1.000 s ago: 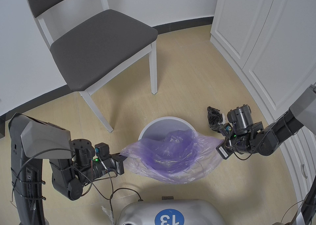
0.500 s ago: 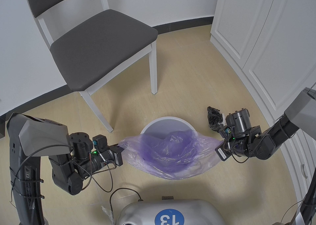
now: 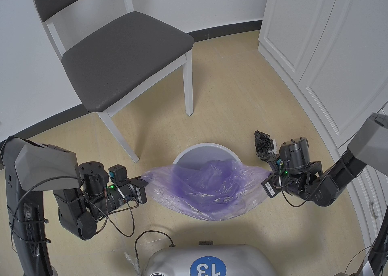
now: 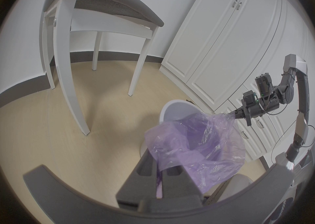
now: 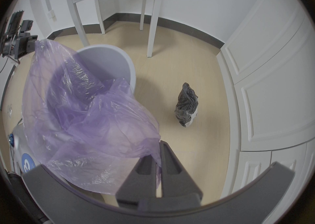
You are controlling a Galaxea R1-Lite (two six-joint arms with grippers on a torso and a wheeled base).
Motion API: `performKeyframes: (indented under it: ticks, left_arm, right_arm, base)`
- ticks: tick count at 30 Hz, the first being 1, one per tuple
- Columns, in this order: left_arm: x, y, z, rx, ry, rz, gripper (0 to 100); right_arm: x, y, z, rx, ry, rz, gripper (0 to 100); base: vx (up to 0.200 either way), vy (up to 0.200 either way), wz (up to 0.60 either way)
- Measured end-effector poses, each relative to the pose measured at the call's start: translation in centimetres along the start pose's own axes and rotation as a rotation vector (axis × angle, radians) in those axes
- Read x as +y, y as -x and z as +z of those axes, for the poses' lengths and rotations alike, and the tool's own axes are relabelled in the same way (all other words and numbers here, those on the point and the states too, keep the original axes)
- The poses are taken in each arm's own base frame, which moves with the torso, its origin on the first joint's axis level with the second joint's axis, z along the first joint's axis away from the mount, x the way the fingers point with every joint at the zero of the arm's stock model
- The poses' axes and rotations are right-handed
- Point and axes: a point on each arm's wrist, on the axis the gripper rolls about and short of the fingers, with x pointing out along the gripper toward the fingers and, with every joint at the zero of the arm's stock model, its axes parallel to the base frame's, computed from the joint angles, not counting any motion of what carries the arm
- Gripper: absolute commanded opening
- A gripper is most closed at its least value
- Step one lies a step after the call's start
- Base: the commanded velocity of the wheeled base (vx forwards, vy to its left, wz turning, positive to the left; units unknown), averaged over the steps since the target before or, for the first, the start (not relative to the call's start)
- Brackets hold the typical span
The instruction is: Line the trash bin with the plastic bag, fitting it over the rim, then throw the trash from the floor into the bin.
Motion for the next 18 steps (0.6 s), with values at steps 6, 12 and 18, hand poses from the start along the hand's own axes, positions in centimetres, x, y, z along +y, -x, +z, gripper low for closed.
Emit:
performKeyframes:
  ticks: [6, 12, 18]
  left_arm:
    - [0.1, -0.2, 0.2, -0.010, -0.010, -0.005, 0]
    - [0.6, 0.0, 0.4, -0.017, -0.026, 0.010, 0]
    - [1.1, -0.1, -0.5, 0.009, -0.091, 0.021, 0]
  right_arm:
    - [0.9, -0.1, -2.1, 0.025, 0.053, 0.013, 0]
    - [0.7, 0.3, -3.7, 0.007, 0.115, -0.004, 0]
    - [0.4, 0.6, -5.7, 0.070, 0.161, 0.001, 0]
  base:
    - [0.000, 0.000, 0.00]
    - [0.000, 0.000, 0.00]
    - [0.000, 0.000, 0.00]
